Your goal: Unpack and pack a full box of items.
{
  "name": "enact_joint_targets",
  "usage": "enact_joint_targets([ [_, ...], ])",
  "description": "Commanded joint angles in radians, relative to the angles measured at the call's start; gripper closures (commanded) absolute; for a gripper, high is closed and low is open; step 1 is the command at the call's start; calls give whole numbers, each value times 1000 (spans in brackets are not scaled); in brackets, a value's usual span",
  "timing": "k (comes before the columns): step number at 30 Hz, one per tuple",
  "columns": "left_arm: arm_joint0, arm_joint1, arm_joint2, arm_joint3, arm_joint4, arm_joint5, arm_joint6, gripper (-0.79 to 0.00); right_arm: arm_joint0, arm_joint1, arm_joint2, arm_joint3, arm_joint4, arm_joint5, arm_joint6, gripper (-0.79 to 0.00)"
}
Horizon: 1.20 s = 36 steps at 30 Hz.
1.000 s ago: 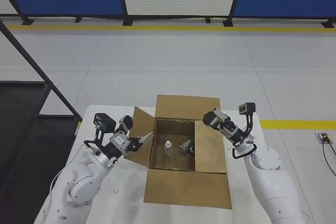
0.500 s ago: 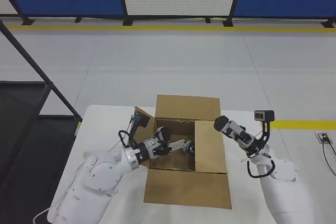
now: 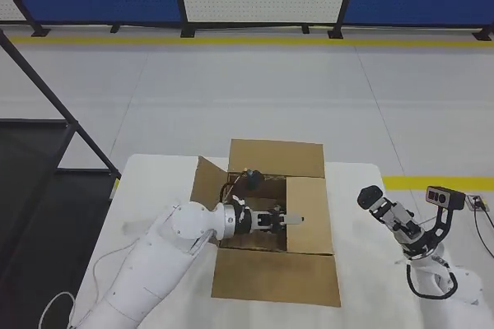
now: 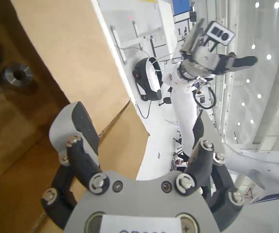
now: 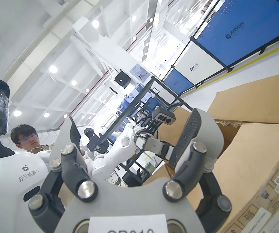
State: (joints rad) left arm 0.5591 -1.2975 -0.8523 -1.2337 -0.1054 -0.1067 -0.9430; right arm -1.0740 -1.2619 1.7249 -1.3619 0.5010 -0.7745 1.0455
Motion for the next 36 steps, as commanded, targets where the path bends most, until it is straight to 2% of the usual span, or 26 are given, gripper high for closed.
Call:
enact_joint_targets([
  [1,2,1,-2,-4,1,-1,2,-785,-2,4,-2,12,-1,0,0,-785],
  [5,2,1,-2,-4,1,-1,2,-785,7,9,-11,31,-4,-3,-5,-785],
  [10,36,0,10,-3,48,-1,49,-785,20,15,-34,44,-1,1,-4,-785],
  [18,37,-21,45,60,49,-23,105,-785,24,23,-58,39,1,-8,-14,-785],
  [24,33,-43,57,109,1,-88,157,-785,11,31,-61,28,0,-11,-30,-785],
  [36,20,-74,64,192,-78,-208,160,-785,-24,44,-67,-17,-6,-19,-61,-785],
])
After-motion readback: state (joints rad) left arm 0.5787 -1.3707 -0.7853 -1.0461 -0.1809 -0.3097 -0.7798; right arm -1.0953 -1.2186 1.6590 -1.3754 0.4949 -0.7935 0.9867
